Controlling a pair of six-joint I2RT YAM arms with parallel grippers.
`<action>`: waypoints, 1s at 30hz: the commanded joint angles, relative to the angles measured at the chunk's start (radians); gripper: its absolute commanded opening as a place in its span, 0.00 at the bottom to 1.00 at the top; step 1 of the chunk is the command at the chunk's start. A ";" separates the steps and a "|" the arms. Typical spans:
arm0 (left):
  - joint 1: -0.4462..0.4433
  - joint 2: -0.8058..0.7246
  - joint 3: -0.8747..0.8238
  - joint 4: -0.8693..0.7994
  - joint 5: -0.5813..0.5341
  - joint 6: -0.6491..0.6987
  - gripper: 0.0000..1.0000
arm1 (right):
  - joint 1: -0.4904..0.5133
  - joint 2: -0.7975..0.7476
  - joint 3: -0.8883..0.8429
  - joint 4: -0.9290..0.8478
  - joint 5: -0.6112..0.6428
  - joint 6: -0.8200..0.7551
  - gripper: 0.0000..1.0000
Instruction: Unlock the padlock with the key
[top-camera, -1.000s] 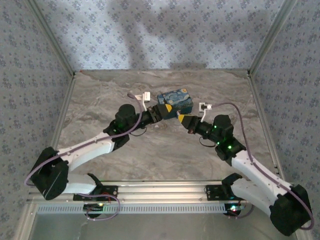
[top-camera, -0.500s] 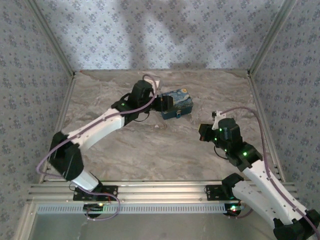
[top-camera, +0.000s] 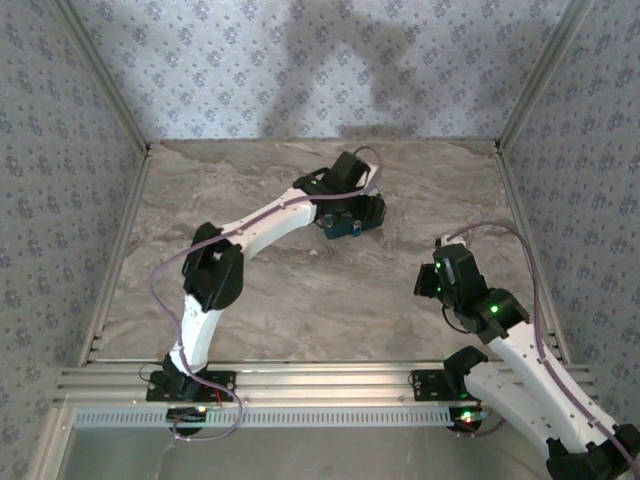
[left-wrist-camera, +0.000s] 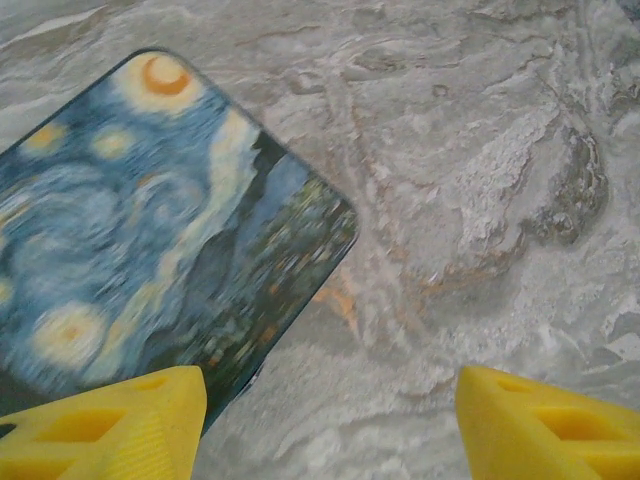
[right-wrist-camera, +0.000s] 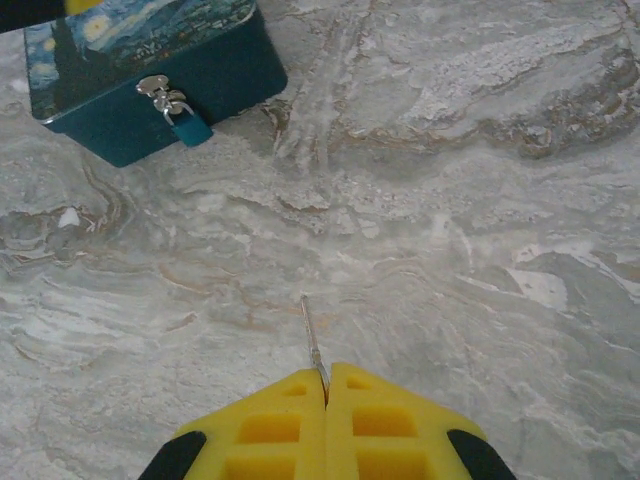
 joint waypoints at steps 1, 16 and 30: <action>-0.016 0.080 0.141 -0.110 0.000 0.054 0.67 | -0.006 -0.009 0.032 -0.051 0.039 -0.012 0.00; -0.013 0.424 0.618 -0.340 0.008 0.068 0.67 | -0.010 -0.011 0.035 -0.059 0.018 -0.002 0.00; -0.019 0.298 0.331 -0.256 0.037 0.072 0.61 | -0.033 -0.014 0.045 -0.065 -0.021 -0.015 0.00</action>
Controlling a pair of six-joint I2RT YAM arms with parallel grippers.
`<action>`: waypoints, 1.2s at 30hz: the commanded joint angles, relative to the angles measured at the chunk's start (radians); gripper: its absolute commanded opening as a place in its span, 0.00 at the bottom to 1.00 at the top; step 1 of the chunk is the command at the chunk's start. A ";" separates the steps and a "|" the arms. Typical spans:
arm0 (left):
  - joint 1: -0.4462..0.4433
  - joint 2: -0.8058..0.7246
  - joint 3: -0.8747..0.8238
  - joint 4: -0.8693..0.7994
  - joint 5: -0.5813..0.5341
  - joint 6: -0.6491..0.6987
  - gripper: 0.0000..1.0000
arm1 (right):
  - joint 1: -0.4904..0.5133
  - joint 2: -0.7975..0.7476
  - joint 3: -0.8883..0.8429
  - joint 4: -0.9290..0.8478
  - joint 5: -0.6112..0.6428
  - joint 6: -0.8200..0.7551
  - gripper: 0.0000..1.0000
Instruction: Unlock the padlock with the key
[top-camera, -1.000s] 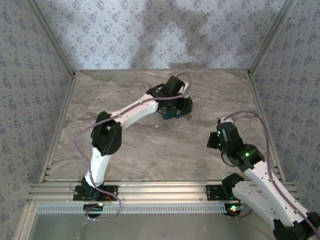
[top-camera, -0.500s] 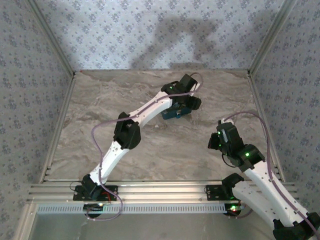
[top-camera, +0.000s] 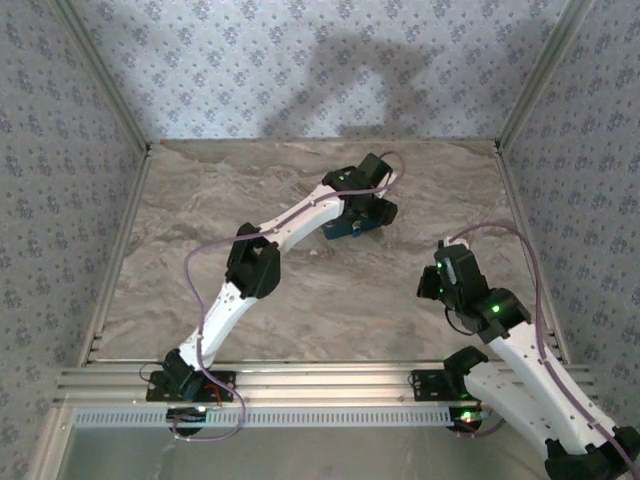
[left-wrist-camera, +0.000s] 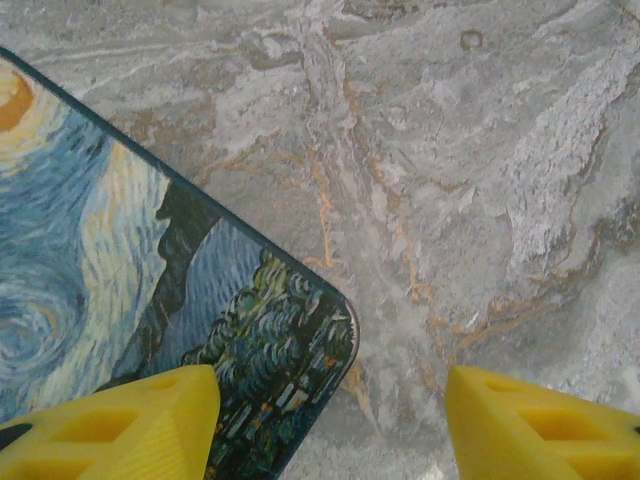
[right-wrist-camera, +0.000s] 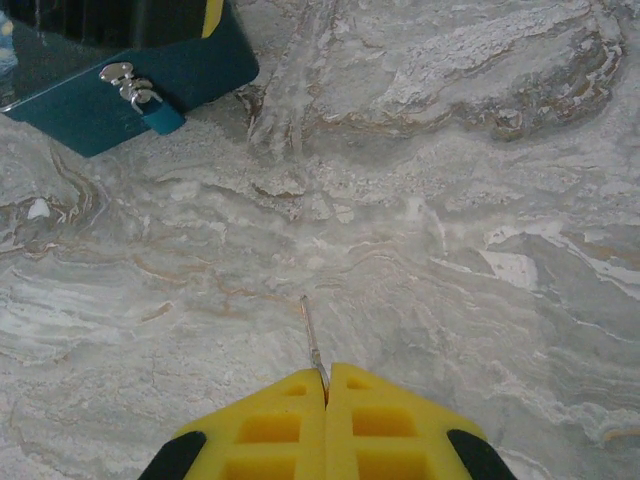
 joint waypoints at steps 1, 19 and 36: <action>-0.008 -0.085 -0.170 0.002 0.030 -0.002 0.61 | -0.018 -0.014 0.029 -0.010 -0.039 -0.015 0.00; -0.063 -0.574 -1.078 0.431 0.031 -0.122 0.60 | -0.104 0.012 -0.051 0.160 -0.276 -0.022 0.00; -0.002 -0.814 -1.154 0.477 0.102 -0.175 0.76 | -0.107 0.141 -0.080 0.366 -0.421 -0.033 0.00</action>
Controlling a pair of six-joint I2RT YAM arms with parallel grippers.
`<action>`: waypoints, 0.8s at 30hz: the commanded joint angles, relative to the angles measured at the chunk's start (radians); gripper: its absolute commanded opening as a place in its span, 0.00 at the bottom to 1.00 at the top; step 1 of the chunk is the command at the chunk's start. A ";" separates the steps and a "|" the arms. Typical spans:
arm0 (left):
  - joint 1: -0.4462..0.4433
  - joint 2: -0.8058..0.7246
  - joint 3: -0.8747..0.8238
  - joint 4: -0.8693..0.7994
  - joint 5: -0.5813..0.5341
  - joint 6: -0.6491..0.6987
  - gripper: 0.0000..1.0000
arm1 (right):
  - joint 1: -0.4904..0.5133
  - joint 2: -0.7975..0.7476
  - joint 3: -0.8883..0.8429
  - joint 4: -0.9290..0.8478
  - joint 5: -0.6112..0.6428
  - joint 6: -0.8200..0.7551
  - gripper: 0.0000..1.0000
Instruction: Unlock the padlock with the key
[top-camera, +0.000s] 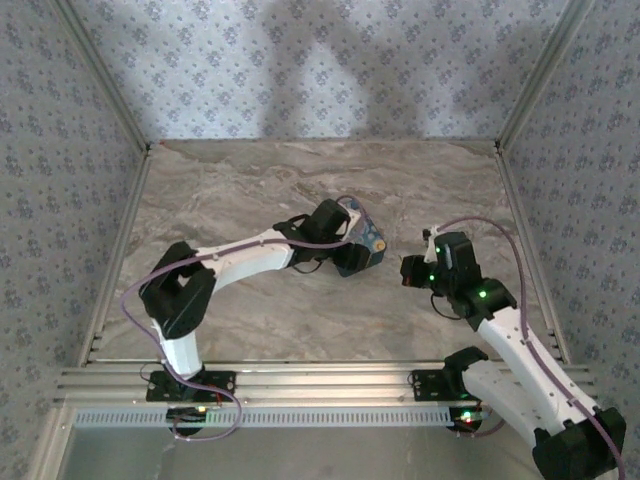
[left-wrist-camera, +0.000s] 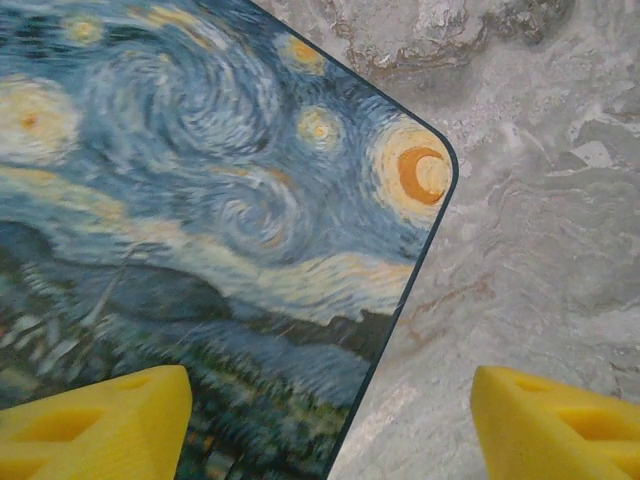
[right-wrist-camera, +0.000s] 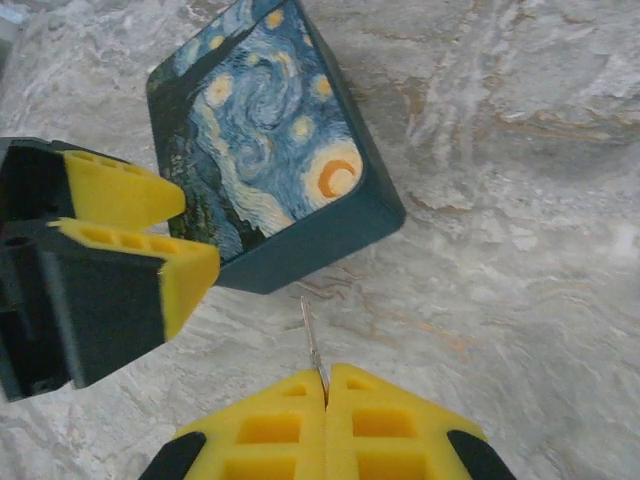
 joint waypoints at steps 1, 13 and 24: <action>0.061 -0.133 -0.047 -0.024 0.040 -0.027 0.77 | -0.006 0.037 -0.018 0.104 -0.077 -0.008 0.00; 0.360 -0.434 -0.464 0.152 0.200 -0.099 0.79 | 0.081 0.420 0.156 0.335 -0.142 -0.007 0.00; 0.404 -0.563 -0.627 0.204 0.195 -0.115 0.79 | 0.127 0.838 0.423 0.471 -0.239 -0.014 0.00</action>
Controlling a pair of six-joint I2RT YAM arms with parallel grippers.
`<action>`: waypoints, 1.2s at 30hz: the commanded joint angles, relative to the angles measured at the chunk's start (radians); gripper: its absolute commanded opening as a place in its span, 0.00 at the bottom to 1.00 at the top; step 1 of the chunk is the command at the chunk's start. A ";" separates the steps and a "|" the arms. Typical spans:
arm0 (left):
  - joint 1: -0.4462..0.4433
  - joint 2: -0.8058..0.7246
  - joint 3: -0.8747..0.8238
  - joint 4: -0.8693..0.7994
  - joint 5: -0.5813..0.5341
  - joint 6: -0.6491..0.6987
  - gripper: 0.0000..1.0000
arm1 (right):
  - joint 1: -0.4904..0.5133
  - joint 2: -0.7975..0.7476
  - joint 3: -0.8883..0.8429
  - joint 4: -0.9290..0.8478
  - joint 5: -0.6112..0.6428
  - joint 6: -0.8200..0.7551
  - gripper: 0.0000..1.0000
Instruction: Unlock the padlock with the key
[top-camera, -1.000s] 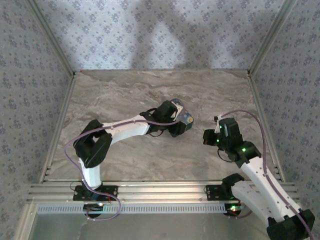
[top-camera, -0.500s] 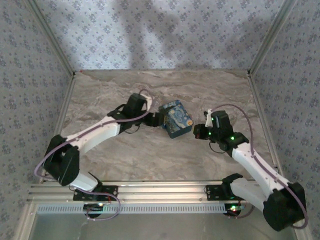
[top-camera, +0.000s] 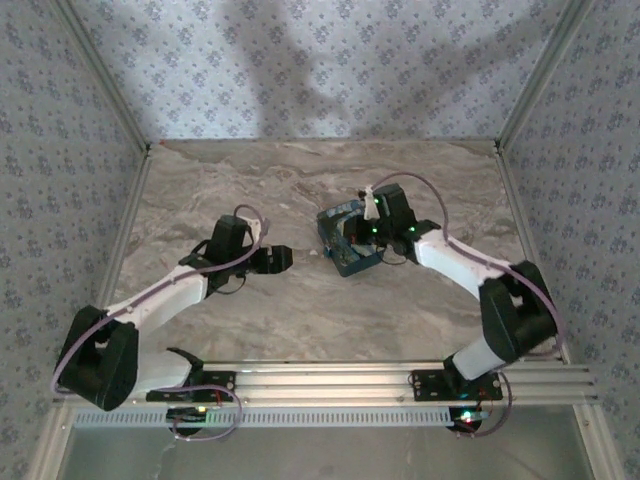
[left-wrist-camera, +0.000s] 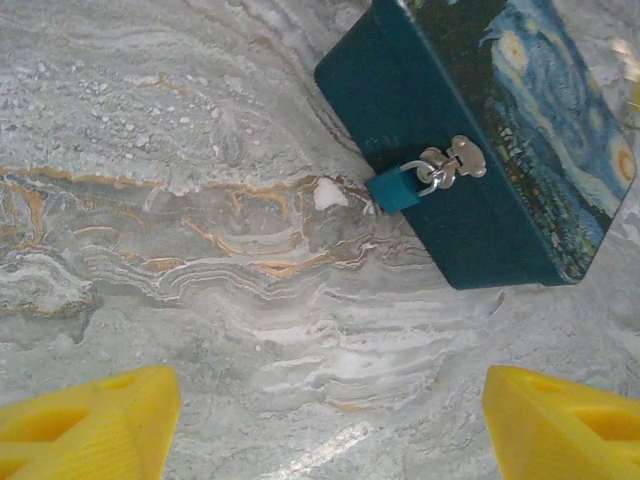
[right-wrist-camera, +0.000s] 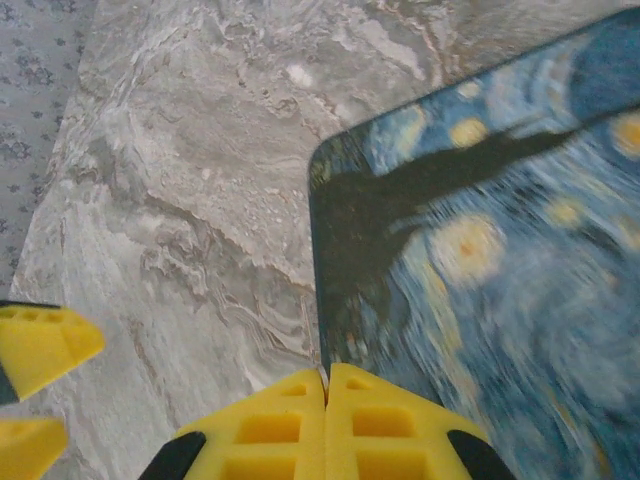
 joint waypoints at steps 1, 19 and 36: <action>0.006 -0.025 -0.018 0.038 0.012 -0.009 0.80 | 0.006 0.085 0.096 0.030 -0.055 -0.021 0.00; 0.005 -0.023 -0.031 0.053 0.006 0.010 0.79 | -0.019 0.345 0.292 0.012 -0.140 -0.033 0.00; -0.012 -0.040 -0.046 0.002 0.003 0.080 0.80 | 0.044 0.392 0.254 -0.031 -0.199 -0.060 0.00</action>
